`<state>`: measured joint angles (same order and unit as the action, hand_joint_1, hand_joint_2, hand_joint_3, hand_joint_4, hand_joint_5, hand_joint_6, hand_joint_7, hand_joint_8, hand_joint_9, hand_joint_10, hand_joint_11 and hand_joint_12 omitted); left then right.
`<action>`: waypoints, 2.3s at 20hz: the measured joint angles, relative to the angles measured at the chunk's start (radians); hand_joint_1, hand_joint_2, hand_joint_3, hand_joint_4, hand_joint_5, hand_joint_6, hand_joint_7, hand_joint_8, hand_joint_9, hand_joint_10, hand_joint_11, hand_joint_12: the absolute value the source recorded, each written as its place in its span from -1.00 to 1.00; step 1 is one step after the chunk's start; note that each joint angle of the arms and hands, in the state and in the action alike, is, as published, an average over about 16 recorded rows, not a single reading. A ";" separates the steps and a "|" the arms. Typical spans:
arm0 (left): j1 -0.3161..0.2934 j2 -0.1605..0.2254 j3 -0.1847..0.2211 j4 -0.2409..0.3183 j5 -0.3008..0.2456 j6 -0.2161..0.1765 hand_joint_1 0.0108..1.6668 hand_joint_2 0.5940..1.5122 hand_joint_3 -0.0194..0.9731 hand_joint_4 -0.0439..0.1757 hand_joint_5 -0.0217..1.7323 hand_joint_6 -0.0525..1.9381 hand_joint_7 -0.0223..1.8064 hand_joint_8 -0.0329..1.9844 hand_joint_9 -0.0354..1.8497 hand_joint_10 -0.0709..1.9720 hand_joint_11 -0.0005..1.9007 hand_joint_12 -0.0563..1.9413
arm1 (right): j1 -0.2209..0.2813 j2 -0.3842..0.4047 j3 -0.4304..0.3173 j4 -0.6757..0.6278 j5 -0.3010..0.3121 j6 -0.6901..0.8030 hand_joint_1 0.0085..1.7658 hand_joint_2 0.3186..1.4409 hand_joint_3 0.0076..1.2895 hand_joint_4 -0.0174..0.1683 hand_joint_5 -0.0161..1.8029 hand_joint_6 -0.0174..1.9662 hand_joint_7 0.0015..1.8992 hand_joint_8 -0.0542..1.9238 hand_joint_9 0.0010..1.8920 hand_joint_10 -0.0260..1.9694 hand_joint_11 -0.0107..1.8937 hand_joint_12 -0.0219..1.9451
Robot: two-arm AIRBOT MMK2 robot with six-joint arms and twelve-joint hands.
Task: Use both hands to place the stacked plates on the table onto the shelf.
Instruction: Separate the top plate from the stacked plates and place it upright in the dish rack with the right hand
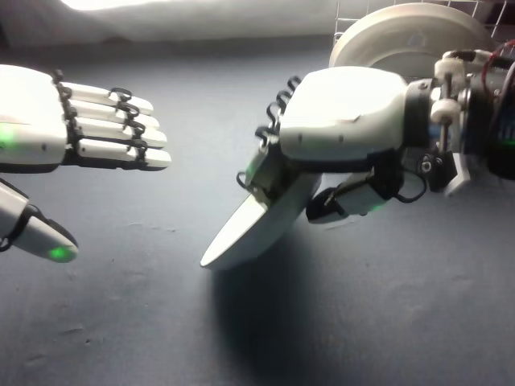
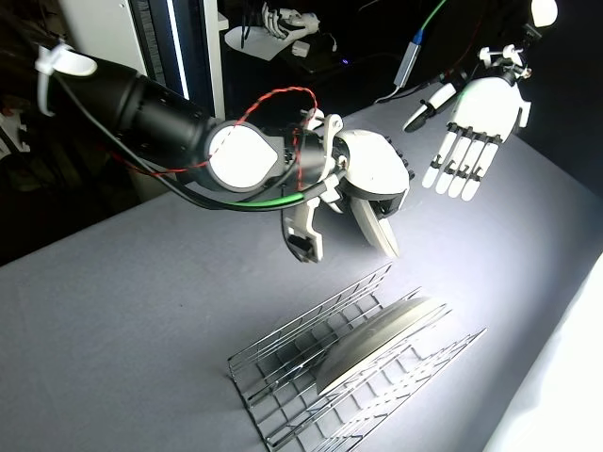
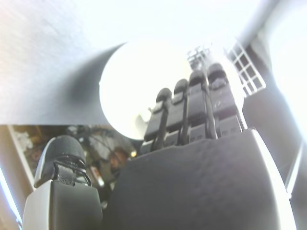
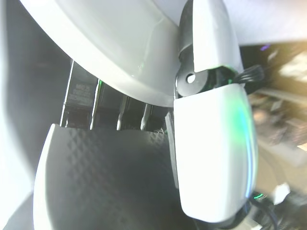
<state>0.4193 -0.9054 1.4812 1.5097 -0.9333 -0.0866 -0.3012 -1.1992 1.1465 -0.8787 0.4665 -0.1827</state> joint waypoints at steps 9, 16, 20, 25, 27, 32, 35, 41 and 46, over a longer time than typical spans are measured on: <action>-0.005 0.082 -0.041 0.034 -0.020 -0.007 -1.00 0.11 -0.92 -0.56 -0.95 -0.94 -0.96 -0.97 -0.94 -0.93 -0.98 -0.93 | 0.050 0.087 -0.089 0.236 -0.019 0.004 0.59 0.20 -0.99 -0.89 0.01 0.01 0.10 -0.15 0.12 0.06 0.01 0.36; 0.017 0.091 -0.026 0.044 -0.025 -0.009 -1.00 0.11 -0.92 -0.56 -0.95 -0.94 -0.96 -0.97 -0.94 -0.92 -0.98 -0.93 | 0.091 0.118 -0.111 0.427 -0.045 0.009 0.61 0.22 -0.99 -0.91 0.00 -0.01 0.09 -0.16 0.12 0.02 0.00 0.40; 0.026 0.077 0.003 0.043 -0.027 -0.007 -1.00 0.11 -0.92 -0.56 -0.95 -0.94 -0.96 -0.97 -0.94 -0.93 -0.98 -0.93 | 0.113 0.124 -0.113 0.556 -0.067 0.010 0.62 0.22 -0.99 -0.90 -0.01 -0.01 0.08 -0.15 0.12 0.01 -0.01 0.43; 0.024 0.064 0.017 0.037 -0.031 -0.005 -1.00 0.12 -0.92 -0.56 -0.95 -0.94 -0.95 -0.97 -0.94 -0.93 -0.98 -0.93 | 0.138 0.125 -0.113 0.725 -0.093 0.011 0.63 0.23 -0.99 -0.90 -0.03 -0.01 0.07 -0.11 0.09 0.04 -0.02 0.47; 0.020 0.062 0.013 0.037 -0.033 -0.004 -1.00 0.12 -0.92 -0.56 -0.95 -0.94 -0.95 -0.97 -0.94 -0.93 -0.98 -0.93 | 0.146 0.125 -0.113 0.789 -0.103 0.011 0.64 0.23 -0.99 -0.90 -0.04 -0.01 0.06 -0.10 0.09 0.05 -0.02 0.48; 0.012 0.060 -0.001 0.041 -0.037 -0.002 -1.00 0.12 -0.92 -0.56 -0.95 -0.94 -0.95 -0.97 -0.94 -0.93 -0.98 -0.93 | 0.166 0.129 -0.113 0.935 -0.121 0.011 0.65 0.25 -0.99 -0.90 -0.06 -0.01 0.04 -0.08 0.07 0.04 -0.04 0.52; 0.007 0.060 -0.010 0.045 -0.036 0.000 -1.00 0.12 -0.93 -0.56 -0.96 -0.94 -0.95 -0.97 -0.94 -0.93 -0.98 -0.93 | 0.175 0.137 -0.113 1.006 -0.128 0.010 0.65 0.25 -0.99 -0.90 -0.07 -0.01 0.04 -0.05 0.06 0.07 -0.04 0.51; 0.001 0.057 -0.021 0.051 -0.036 0.002 -1.00 0.12 -0.93 -0.56 -0.96 -0.94 -0.95 -0.97 -0.94 -0.92 -0.98 -0.93 | 0.188 0.172 -0.113 1.106 -0.134 0.010 0.65 0.26 -0.99 -0.90 -0.08 -0.01 0.03 -0.04 0.05 0.11 -0.03 0.46; -0.001 0.053 -0.023 0.054 -0.034 0.002 -1.00 0.12 -0.93 -0.56 -0.96 -0.94 -0.95 -0.97 -0.94 -0.92 -0.98 -0.93 | 0.187 0.214 -0.117 1.150 -0.133 0.010 0.64 0.26 -0.99 -0.90 -0.08 -0.01 0.03 -0.03 0.05 0.16 -0.01 0.41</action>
<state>0.4179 -0.8520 1.4584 1.5637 -0.9673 -0.0841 -0.1139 -0.9848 1.0298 0.2716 0.3330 -0.1728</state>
